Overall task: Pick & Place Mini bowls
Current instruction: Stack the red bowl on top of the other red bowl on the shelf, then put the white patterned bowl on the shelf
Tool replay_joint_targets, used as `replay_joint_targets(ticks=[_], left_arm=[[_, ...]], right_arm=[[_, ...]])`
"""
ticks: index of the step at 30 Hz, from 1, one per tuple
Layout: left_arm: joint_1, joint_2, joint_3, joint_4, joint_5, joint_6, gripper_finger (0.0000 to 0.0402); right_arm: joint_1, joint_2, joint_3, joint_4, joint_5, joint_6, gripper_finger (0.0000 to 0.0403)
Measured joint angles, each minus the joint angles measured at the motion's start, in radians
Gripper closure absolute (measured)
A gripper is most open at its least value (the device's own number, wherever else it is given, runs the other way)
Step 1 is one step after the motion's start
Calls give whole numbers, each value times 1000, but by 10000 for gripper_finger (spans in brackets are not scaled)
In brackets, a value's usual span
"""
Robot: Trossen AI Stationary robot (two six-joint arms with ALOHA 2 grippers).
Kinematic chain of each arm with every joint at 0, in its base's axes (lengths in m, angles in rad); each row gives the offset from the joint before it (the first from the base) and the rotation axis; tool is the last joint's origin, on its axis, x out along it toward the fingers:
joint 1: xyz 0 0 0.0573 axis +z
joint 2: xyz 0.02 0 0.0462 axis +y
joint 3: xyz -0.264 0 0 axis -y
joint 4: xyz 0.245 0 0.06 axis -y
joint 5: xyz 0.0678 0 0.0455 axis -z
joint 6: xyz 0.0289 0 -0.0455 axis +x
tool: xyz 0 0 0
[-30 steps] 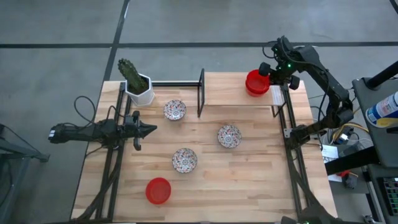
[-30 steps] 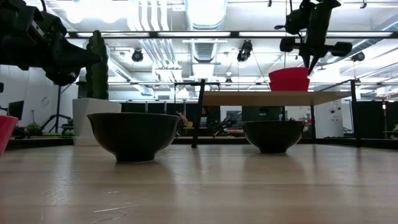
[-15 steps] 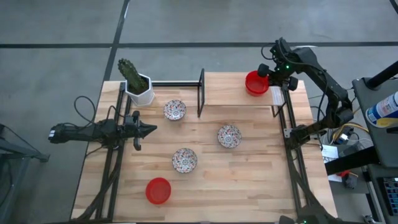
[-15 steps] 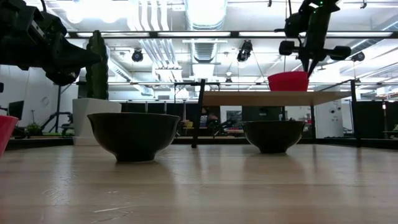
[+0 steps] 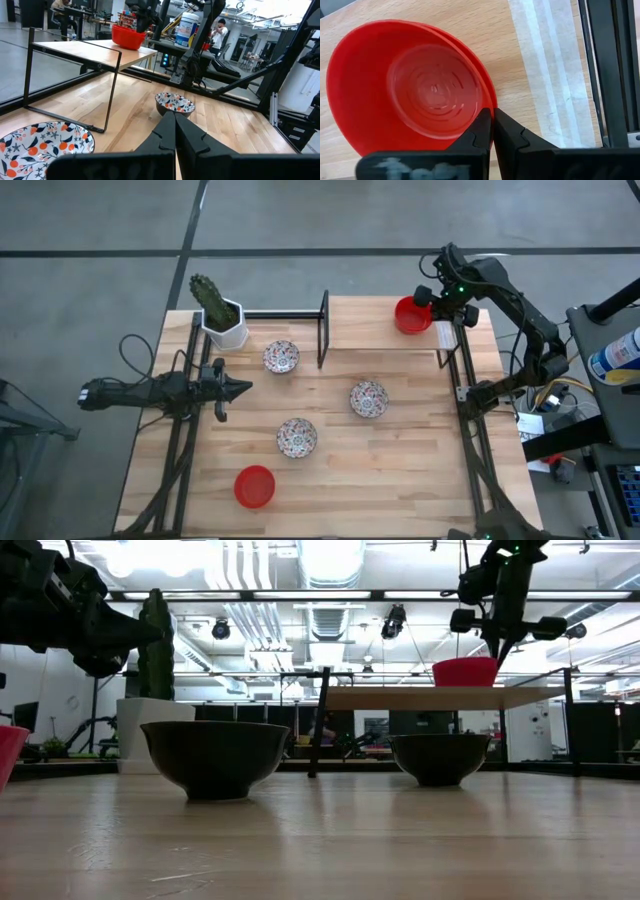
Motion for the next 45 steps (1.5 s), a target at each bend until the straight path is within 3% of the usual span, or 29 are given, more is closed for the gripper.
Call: replay_joint_targets(ticks=[7, 20, 28, 37, 45], left_arm=[[0, 0, 0, 0, 0, 0, 401], [0, 0, 0, 0, 0, 0, 401], [0, 0, 0, 0, 0, 0, 401], [0, 0, 0, 0, 0, 0, 401], [0, 0, 0, 0, 0, 0, 401]], right_arm=[[23, 0, 17, -2, 3, 0, 389], [31, -12, 18, -5, 11, -6, 295], [39, -79, 18, -2, 15, -8, 270], [151, -163, 19, -5, 38, 1, 268], [340, -157, 19, -4, 40, 77, 269]])
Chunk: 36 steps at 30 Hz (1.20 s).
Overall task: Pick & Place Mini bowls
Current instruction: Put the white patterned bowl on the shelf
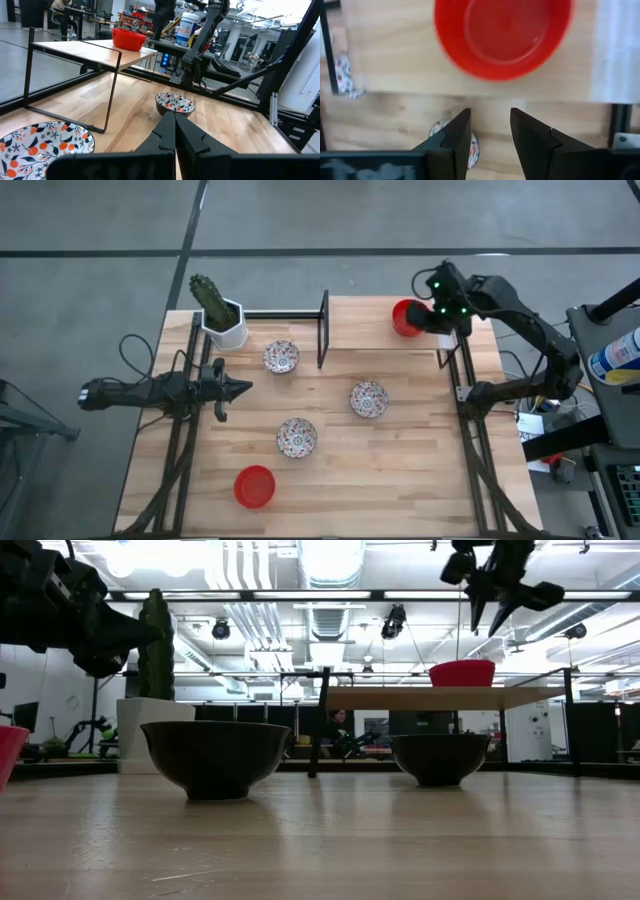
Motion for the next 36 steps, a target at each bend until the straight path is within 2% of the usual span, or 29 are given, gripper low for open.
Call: replay_joint_targets(ticks=[8, 14, 24, 36], left_arm=[[0, 0, 0, 0, 0, 0, 401], [0, 0, 0, 0, 0, 0, 401], [0, 0, 0, 0, 0, 0, 401], [0, 0, 0, 0, 0, 0, 401]], right_arm=[[190, 57, 0, 7, -7, 56, 272], [291, 124, 0, 25, -22, 77, 278], [398, 237, 0, 55, -55, 53, 274], [455, 347, 0, 64, -56, 54, 285]])
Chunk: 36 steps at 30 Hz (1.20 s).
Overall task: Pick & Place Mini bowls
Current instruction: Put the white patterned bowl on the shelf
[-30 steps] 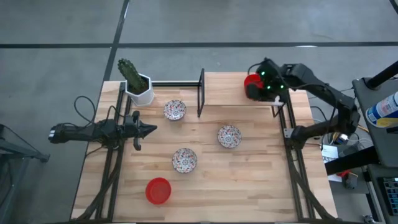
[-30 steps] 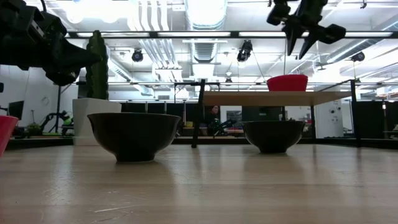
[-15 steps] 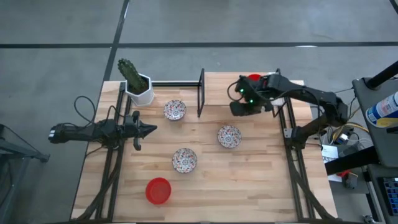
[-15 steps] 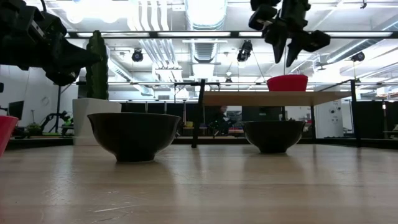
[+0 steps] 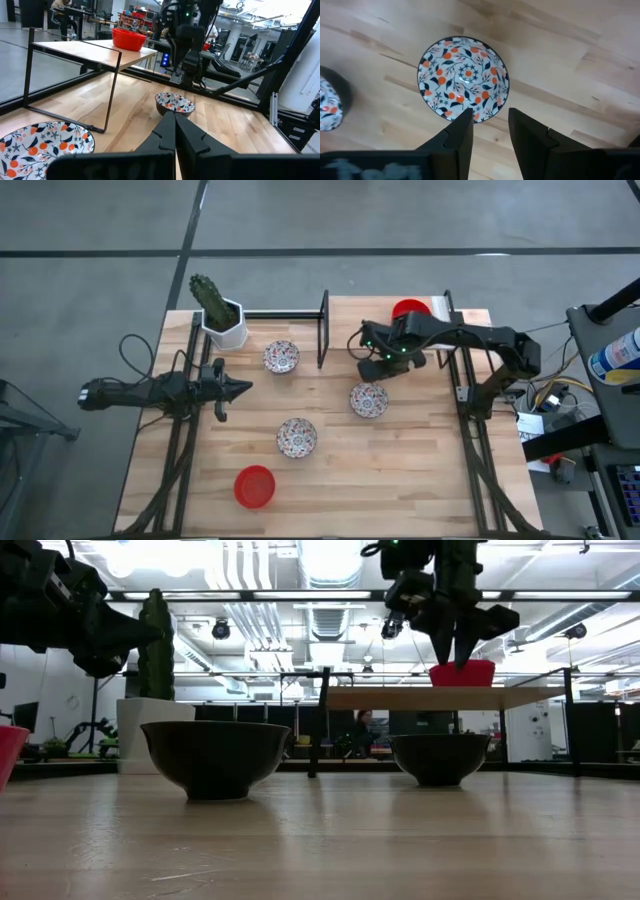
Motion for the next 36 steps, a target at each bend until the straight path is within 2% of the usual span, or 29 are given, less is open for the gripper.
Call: replay_joint_targets(ticks=[8, 17, 23, 36], left_arm=[[0, 0, 0, 0, 0, 0, 401], [0, 0, 0, 0, 0, 0, 401], [0, 0, 0, 0, 0, 0, 401], [0, 0, 0, 0, 0, 0, 401]], right_arm=[[30, 60, 0, 5, 1, -12, 283], [91, 54, -42, 22, 4, -2, 287], [134, 8, -155, 81, 1, 70, 287], [191, -192, -479, 405, 1, 371, 287]])
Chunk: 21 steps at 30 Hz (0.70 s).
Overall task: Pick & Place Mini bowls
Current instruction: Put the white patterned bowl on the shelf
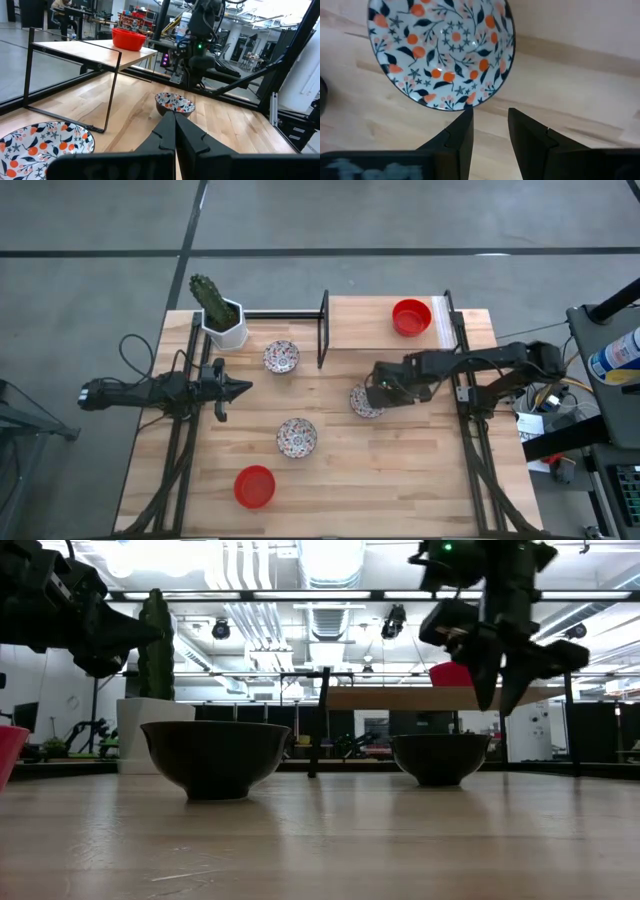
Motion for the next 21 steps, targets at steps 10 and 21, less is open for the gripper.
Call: replay_joint_targets(ticks=[10, 21], left_arm=[[0, 0, 0, 0, 0, 0, 401], [0, 0, 0, 0, 0, 0, 401]], right_arm=[[1, -64, -136, 164, 64, 133, 287], [-2, -66, -178, 217, 127, 157, 287]])
